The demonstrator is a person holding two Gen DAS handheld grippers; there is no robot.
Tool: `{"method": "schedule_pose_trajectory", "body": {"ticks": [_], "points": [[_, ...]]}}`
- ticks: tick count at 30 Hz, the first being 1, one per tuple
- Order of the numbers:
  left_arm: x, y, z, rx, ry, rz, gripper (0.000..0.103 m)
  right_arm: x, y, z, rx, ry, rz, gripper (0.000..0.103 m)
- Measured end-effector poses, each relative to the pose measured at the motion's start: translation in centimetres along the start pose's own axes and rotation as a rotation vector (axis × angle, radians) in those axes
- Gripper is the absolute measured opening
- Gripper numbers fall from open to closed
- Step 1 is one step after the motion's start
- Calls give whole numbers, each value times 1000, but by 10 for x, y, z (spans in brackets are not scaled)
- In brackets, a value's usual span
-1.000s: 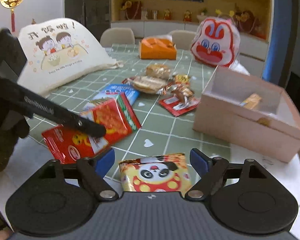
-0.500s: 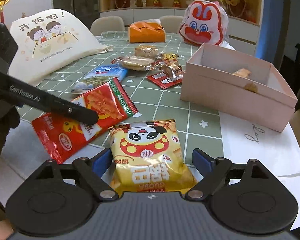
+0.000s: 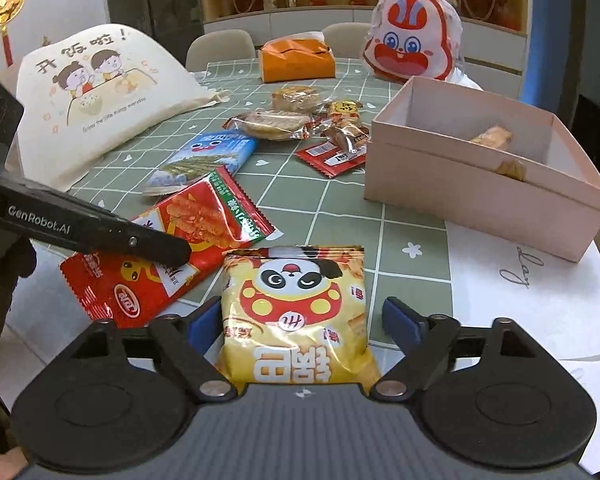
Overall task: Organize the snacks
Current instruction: 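Lift both held snacks and move them toward the pink box, then open both tools over the pink box to drop the snacks inside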
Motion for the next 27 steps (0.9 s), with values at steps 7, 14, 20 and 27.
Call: {"method": "schedule_pose_trajectory", "body": {"ticks": [7,14,20,27], "points": [[0,-7,-10,-1,-47,10,15,19,-6,-4,16,-46,-21,69],[3,-11,-36,-68,-80,-3,14,52,-15,-28,-32,-124,-68,67],[13,1,-60,-91,-116,-56,13,82,-16,-44,-53,-173,-132,66],[34,84,-125,-169,-190,-259,13,127,20,-82,-76,-242,-231,66]]}}
Point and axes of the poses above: each gripper's, at about its wrist camera, not at the fingertips, and x roughly against the way its jaws point, z to its left, y to its top, the point moved 2 cm from there along -x, roughly the way its jaws point, and after that the axes turned 12 degrees about x, right-handed, at the moved point
